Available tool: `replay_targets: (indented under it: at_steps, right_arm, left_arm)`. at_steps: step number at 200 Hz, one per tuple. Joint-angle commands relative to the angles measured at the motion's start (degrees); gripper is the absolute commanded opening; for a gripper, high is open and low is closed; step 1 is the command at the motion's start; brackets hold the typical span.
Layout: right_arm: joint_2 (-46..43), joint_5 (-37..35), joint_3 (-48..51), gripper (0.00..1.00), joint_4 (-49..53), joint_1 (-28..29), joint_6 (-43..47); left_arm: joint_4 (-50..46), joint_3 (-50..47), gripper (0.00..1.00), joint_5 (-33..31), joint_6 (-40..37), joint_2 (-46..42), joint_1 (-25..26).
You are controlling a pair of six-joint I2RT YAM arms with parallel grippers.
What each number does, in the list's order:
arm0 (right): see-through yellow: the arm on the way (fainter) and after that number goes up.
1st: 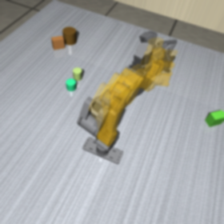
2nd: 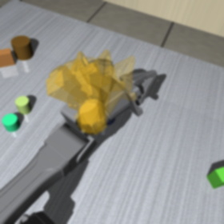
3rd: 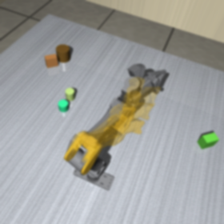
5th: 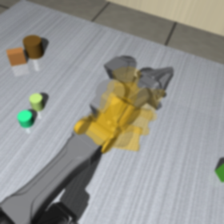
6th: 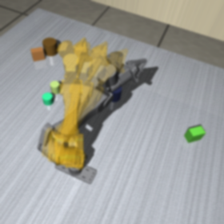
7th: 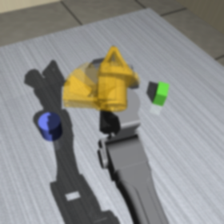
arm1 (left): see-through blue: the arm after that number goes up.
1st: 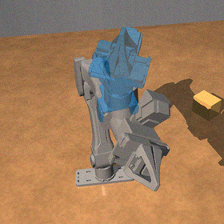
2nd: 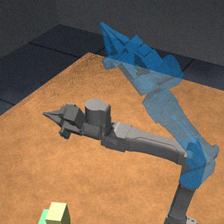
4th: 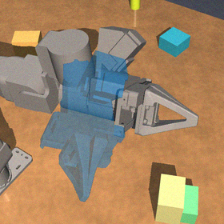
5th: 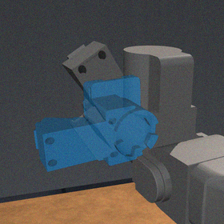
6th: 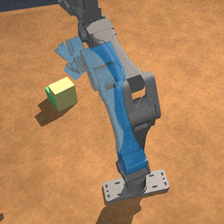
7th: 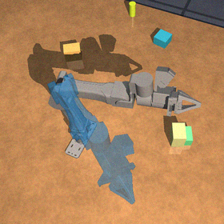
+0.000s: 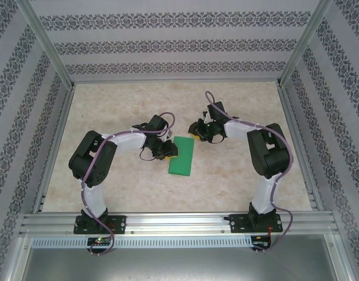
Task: Fold a paper plane with a square sheet of paper (pick it up from the middle)
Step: Fold the square sheet of paper in half at the center of the table.
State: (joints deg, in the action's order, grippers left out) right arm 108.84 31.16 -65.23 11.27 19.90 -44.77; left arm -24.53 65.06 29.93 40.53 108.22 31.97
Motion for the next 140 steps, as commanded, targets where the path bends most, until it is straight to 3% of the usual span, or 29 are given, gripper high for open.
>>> replay_targets:
  at_steps: [1, 86, 140]
  right_arm:
    - [-5.00, -0.57, 3.10, 0.30, 0.40, 1.29, 1.08]
    - [-0.39, -1.16, 10.41, 0.30, -5.35, 4.62, -0.60]
    - [-8.46, 0.31, 10.78, 0.31, -3.62, 4.76, 0.06]
  left_arm:
    - [3.22, -0.11, 0.30, 1.99, 0.25, -1.90, 0.64]
    - [2.59, 0.77, 0.30, 1.80, 0.08, -0.47, 0.66]
    - [2.03, 0.87, 0.29, 1.44, -0.33, -0.87, 0.70]
